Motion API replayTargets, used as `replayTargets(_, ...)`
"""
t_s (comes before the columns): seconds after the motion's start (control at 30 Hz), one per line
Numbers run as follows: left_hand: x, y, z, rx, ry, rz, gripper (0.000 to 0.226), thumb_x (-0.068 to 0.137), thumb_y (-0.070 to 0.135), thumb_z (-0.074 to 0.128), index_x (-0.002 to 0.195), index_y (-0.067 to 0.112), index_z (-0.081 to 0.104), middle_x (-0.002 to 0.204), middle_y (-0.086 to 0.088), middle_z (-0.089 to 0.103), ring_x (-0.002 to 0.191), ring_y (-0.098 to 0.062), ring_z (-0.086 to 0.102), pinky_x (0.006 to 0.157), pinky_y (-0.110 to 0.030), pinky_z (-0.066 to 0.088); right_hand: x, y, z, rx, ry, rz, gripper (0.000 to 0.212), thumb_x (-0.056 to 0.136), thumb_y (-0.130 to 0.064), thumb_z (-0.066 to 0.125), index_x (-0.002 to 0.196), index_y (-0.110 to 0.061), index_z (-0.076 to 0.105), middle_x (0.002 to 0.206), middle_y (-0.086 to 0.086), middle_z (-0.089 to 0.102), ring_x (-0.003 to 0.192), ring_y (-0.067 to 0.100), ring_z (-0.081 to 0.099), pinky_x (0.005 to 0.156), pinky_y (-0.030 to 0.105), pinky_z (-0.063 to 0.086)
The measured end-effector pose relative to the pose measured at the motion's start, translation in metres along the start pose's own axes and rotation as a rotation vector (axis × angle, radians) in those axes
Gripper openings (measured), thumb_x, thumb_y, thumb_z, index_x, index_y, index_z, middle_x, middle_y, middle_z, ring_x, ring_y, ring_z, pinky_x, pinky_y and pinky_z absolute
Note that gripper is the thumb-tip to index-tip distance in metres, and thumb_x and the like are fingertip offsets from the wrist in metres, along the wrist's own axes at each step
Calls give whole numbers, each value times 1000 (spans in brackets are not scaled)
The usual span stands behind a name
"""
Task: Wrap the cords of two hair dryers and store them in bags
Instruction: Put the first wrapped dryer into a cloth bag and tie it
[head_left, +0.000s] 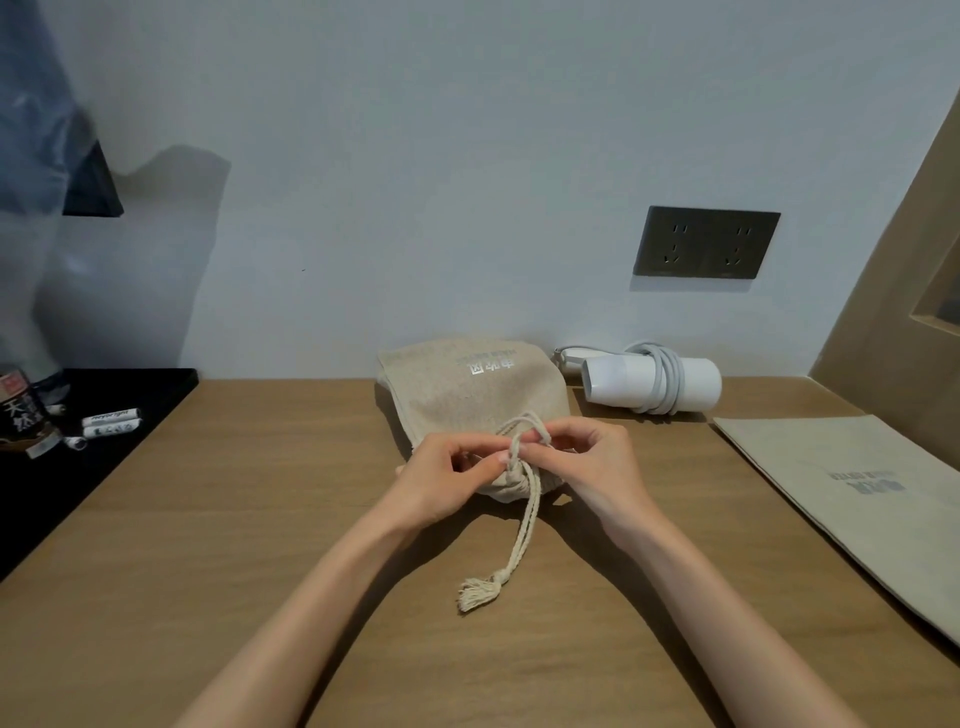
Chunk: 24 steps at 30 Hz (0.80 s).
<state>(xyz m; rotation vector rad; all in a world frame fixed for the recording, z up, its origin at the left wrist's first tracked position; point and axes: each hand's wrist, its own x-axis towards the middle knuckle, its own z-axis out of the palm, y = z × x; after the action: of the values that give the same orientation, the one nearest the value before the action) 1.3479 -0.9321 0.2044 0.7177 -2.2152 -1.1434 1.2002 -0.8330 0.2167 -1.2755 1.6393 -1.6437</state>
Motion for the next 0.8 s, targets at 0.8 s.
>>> replayTargets(0.8, -6, 12, -16, 554, 451, 93, 15, 81, 35, 66, 67, 33, 72, 75, 14, 60, 79, 3, 48, 78, -30, 17, 8, -8, -17, 283, 73, 303, 31, 96, -16, 50, 67, -12, 60, 80, 5, 67, 79, 15, 61, 72, 24, 47)
